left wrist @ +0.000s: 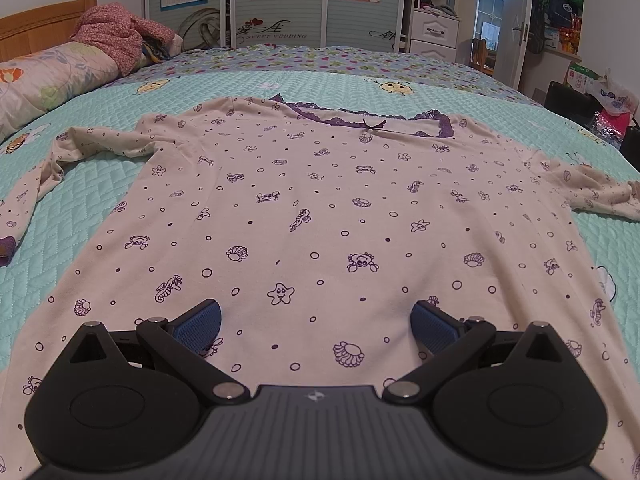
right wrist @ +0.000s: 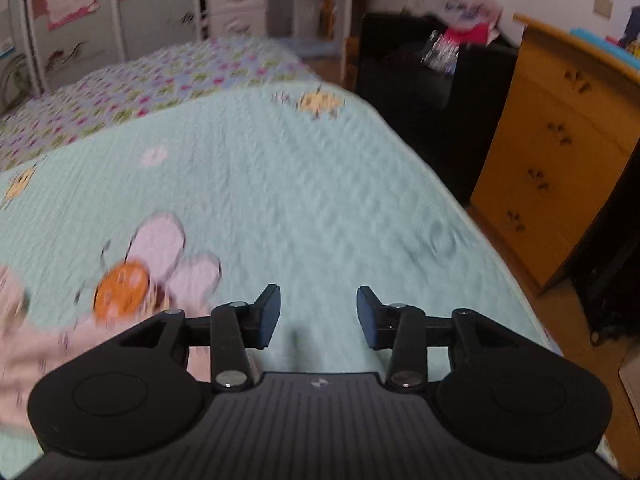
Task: Fold clothes
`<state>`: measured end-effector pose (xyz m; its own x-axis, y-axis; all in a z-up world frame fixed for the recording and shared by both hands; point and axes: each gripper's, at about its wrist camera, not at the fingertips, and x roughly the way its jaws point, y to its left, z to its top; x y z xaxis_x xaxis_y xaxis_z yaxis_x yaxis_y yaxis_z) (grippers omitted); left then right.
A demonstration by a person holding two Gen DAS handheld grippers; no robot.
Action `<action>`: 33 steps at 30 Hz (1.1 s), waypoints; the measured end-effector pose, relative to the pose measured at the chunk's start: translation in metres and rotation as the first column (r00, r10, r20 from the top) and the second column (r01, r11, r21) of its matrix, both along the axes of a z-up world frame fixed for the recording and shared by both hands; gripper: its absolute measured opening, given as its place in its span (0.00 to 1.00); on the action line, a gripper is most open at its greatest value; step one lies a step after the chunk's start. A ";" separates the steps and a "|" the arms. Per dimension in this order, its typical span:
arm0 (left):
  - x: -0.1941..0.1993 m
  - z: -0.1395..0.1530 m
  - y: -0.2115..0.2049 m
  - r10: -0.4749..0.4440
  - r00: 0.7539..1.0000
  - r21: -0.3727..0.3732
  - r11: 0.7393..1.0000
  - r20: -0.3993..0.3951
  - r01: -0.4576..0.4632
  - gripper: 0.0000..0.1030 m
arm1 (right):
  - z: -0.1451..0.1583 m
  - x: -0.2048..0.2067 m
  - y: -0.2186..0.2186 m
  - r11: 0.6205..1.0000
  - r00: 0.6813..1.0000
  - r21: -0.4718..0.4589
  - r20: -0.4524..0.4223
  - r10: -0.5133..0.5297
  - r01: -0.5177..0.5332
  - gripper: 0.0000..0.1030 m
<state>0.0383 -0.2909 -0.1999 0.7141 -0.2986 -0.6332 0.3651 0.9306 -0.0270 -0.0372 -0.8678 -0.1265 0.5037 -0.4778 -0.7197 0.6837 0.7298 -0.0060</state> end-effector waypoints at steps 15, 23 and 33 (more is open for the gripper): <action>0.000 0.000 -0.001 0.003 1.000 0.004 1.000 0.000 -0.003 1.00 | -0.012 -0.002 0.053 0.974 0.957 -0.127 -0.248 0.152 -0.188 0.02; 0.000 0.000 -0.001 0.003 1.000 0.003 1.000 0.001 -0.003 1.00 | 0.026 -0.013 -0.022 0.994 0.993 0.011 0.052 -0.105 0.105 0.47; 0.000 0.000 -0.002 0.005 1.000 0.007 1.000 0.001 -0.005 1.00 | -0.025 -0.023 0.054 0.854 0.918 -0.402 -0.348 0.189 -0.329 0.53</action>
